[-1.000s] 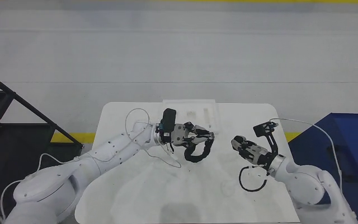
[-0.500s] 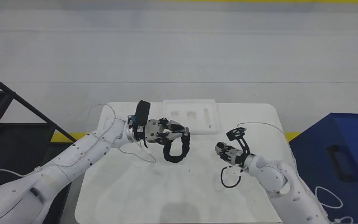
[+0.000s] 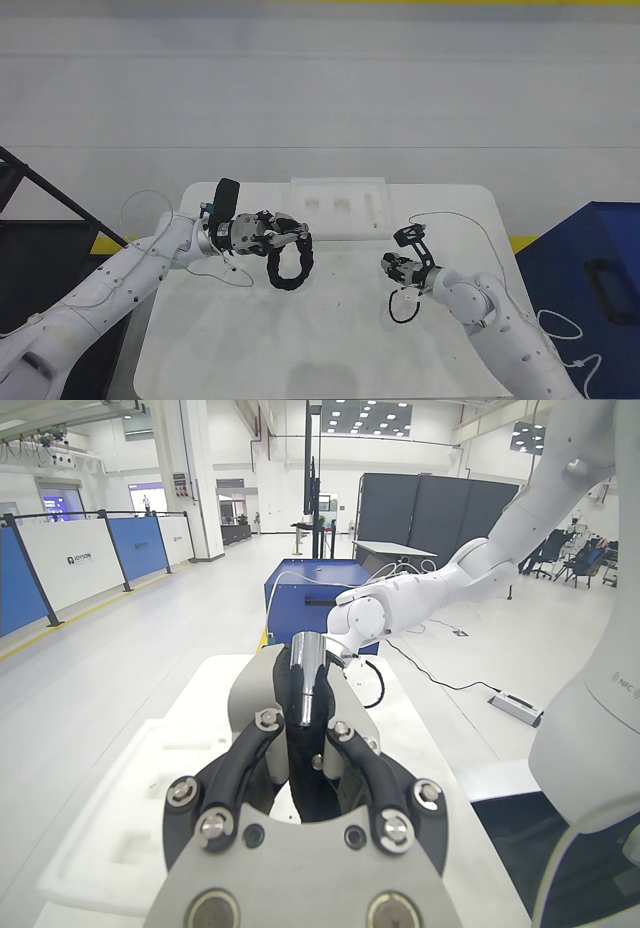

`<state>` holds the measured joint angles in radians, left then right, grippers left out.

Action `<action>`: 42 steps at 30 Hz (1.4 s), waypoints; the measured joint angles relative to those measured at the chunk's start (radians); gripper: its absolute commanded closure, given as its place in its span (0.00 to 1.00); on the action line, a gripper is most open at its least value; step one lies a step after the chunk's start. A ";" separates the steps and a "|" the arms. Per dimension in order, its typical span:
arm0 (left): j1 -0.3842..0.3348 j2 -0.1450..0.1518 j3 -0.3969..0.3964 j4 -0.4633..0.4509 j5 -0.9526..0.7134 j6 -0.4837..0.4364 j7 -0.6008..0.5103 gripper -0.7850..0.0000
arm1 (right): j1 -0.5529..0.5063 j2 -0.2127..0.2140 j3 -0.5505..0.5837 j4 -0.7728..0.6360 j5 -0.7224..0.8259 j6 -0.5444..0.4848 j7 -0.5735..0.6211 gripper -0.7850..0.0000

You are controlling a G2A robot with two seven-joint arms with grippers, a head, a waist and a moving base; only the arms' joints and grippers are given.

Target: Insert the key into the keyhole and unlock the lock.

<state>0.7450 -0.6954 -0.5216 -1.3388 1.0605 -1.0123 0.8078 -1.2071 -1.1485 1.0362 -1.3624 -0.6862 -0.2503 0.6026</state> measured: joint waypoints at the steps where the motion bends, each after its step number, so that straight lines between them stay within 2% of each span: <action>1: -0.001 0.000 0.001 0.001 -0.002 0.000 0.000 1.00 | 0.012 -0.003 -0.008 0.018 0.005 0.000 0.003 1.00; 3: -0.001 0.000 0.001 0.001 -0.002 0.000 0.000 1.00 | 0.030 -0.008 -0.018 0.045 0.008 -0.001 0.008 0.98; 5: -0.001 0.000 0.001 0.001 -0.002 0.000 0.000 1.00 | 0.045 -0.012 -0.028 0.071 0.011 -0.002 0.008 0.89; 7: -0.001 0.000 0.001 0.001 -0.002 0.000 0.000 1.00 | 0.058 -0.016 -0.037 0.094 0.011 -0.002 0.008 0.91; 11: -0.001 0.000 0.001 0.001 -0.001 0.000 0.000 1.00 | 0.076 -0.022 -0.052 0.126 0.013 -0.007 0.017 0.78; 13: -0.001 0.000 0.001 0.001 -0.001 0.000 0.000 1.00 | 0.082 -0.025 -0.058 0.138 0.014 -0.012 0.018 0.77; 19: -0.001 0.000 0.001 0.001 -0.001 0.000 0.000 1.00 | 0.051 -0.013 -0.030 0.077 0.002 -0.068 0.015 0.68; 24: -0.001 0.000 0.001 0.001 -0.001 0.000 0.000 1.00 | -0.026 0.018 0.021 -0.067 -0.075 -0.116 0.095 0.68; 27: -0.001 0.000 0.001 0.001 -0.001 0.000 0.000 1.00 | -0.073 0.031 0.041 -0.141 -0.160 -0.050 0.132 0.67; 31: -0.001 0.000 0.001 0.001 -0.001 0.000 0.000 1.00 | -0.120 0.035 0.062 -0.194 -0.163 0.035 0.143 0.67; 42: -0.001 0.000 0.001 0.001 -0.001 0.000 0.000 1.00 | -0.092 0.020 0.030 -0.146 -0.107 0.122 0.169 0.68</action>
<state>0.7443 -0.6956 -0.5209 -1.3380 1.0590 -1.0123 0.8077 -1.2991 -1.1282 1.0664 -1.5080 -0.7928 -0.1282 0.7721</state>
